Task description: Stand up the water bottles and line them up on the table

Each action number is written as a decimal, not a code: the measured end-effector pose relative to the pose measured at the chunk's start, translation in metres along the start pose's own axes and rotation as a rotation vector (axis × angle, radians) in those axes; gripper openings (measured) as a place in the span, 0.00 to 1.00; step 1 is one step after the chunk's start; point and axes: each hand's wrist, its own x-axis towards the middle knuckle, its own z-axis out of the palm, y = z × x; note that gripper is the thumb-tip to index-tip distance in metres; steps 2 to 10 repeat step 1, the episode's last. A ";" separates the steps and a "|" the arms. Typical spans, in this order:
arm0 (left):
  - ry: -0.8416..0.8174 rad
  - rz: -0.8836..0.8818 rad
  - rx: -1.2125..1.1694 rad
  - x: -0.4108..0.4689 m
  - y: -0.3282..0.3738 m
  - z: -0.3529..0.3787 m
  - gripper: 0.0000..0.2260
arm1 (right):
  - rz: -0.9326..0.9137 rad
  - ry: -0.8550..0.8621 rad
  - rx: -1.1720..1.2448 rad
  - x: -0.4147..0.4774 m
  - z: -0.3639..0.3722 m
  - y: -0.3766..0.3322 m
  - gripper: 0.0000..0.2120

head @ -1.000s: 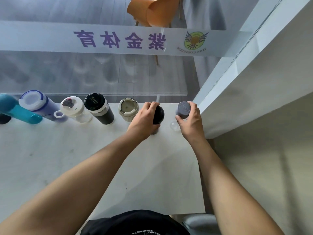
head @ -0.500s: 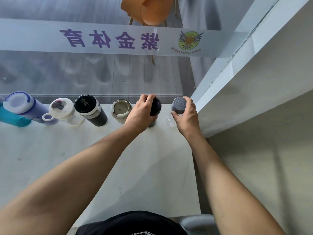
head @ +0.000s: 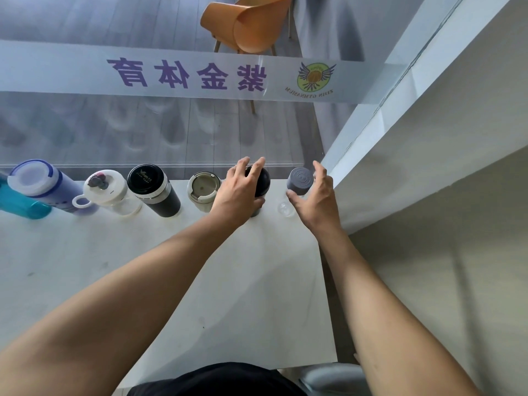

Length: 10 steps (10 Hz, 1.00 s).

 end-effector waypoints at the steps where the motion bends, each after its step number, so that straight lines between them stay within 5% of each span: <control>1: 0.097 0.075 0.056 -0.010 -0.002 -0.014 0.30 | -0.090 0.115 -0.068 -0.005 0.000 -0.012 0.36; 10: 0.097 0.075 0.056 -0.010 -0.002 -0.014 0.30 | -0.090 0.115 -0.068 -0.005 0.000 -0.012 0.36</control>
